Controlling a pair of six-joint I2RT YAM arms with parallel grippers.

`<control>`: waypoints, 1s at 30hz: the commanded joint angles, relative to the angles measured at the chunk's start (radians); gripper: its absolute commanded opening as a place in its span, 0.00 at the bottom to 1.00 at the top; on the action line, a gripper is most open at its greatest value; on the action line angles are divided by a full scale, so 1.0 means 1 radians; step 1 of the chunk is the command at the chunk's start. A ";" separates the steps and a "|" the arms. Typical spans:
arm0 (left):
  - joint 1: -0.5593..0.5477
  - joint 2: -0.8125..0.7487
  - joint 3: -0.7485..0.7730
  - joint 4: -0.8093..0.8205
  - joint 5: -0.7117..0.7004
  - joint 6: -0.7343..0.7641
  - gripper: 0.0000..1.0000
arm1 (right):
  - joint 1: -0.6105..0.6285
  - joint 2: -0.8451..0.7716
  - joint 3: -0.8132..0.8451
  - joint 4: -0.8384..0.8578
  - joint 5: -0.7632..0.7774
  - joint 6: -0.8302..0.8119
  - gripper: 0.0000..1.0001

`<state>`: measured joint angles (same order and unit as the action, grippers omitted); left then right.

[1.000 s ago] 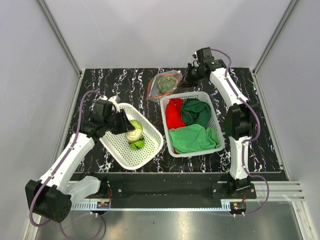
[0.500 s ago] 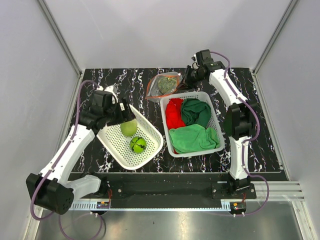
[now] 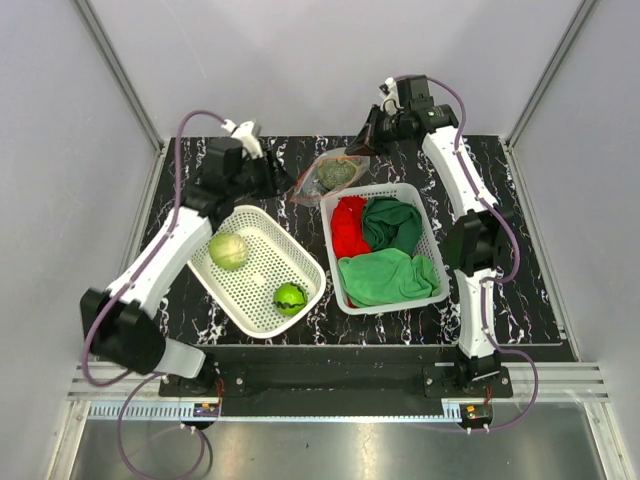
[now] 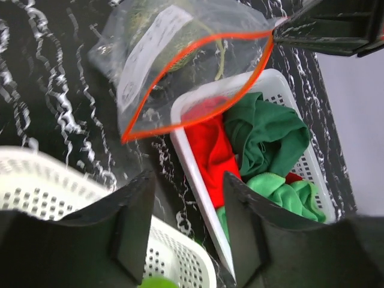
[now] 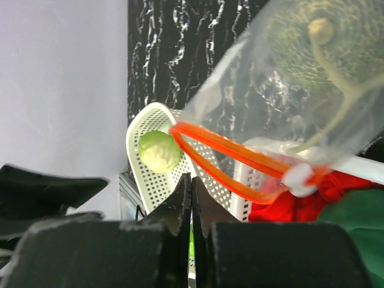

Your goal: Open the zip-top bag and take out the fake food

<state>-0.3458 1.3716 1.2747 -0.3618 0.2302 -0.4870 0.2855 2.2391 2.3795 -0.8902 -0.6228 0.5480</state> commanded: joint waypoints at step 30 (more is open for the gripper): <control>-0.114 0.376 0.255 0.219 0.150 0.097 0.46 | 0.043 -0.112 -0.292 0.122 0.231 0.102 0.75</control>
<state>-0.4549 1.7325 1.5059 -0.1852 0.3622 -0.4007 0.3069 2.0624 2.0178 -0.8436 -0.4511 0.6235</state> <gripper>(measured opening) 0.468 0.743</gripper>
